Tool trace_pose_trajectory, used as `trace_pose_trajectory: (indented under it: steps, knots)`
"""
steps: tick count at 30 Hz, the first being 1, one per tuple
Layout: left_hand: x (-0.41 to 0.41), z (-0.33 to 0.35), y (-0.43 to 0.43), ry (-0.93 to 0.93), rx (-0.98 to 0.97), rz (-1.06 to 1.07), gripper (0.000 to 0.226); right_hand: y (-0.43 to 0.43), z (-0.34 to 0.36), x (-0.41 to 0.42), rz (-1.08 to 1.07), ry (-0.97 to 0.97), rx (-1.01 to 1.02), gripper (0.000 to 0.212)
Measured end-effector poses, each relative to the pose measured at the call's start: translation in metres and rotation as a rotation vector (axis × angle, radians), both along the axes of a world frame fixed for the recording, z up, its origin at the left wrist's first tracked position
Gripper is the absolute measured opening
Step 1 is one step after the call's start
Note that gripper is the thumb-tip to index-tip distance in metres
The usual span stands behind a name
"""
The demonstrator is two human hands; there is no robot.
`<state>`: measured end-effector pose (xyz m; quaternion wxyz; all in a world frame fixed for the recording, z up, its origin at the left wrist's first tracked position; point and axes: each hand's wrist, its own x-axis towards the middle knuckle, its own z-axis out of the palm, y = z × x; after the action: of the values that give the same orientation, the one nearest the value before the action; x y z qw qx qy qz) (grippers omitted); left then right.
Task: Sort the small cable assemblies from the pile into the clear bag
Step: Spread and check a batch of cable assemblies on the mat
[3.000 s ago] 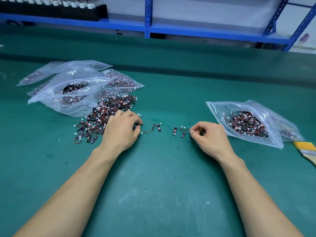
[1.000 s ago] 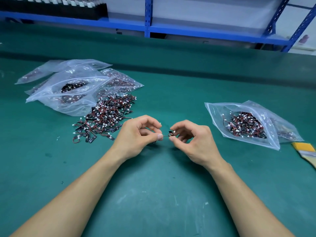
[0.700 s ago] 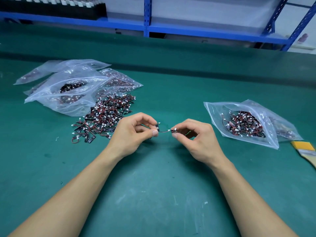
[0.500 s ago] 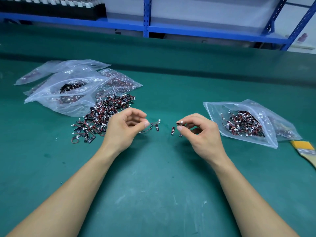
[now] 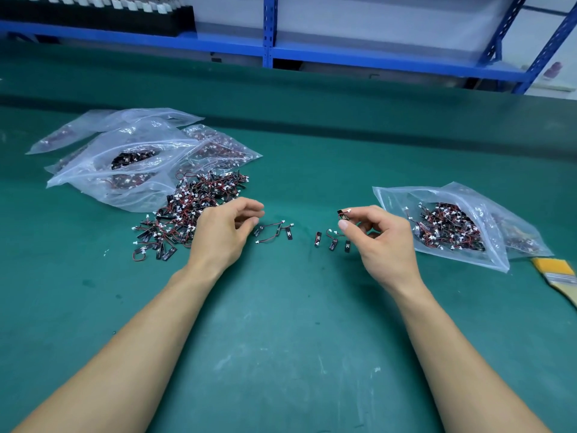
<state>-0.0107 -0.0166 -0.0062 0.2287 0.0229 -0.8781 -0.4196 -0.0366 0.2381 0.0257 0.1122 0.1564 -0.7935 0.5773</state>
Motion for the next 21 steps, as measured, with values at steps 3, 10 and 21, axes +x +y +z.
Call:
trace_pose_trajectory:
  steps: [3,10,21]
  knots:
    - [0.002,0.0,-0.005,0.023,-0.051,0.033,0.026,0.002,0.002,-0.001,-0.016,-0.011,-0.025,0.029]
    - [0.007,0.001,-0.013,0.058,-0.057,0.089,0.026,-0.013,-0.002,0.015,0.133,-0.018,0.089,0.027]
    - [0.008,0.001,-0.012,0.033,-0.096,0.061,0.023,-0.066,-0.021,0.064,0.334,0.081,0.478,0.021]
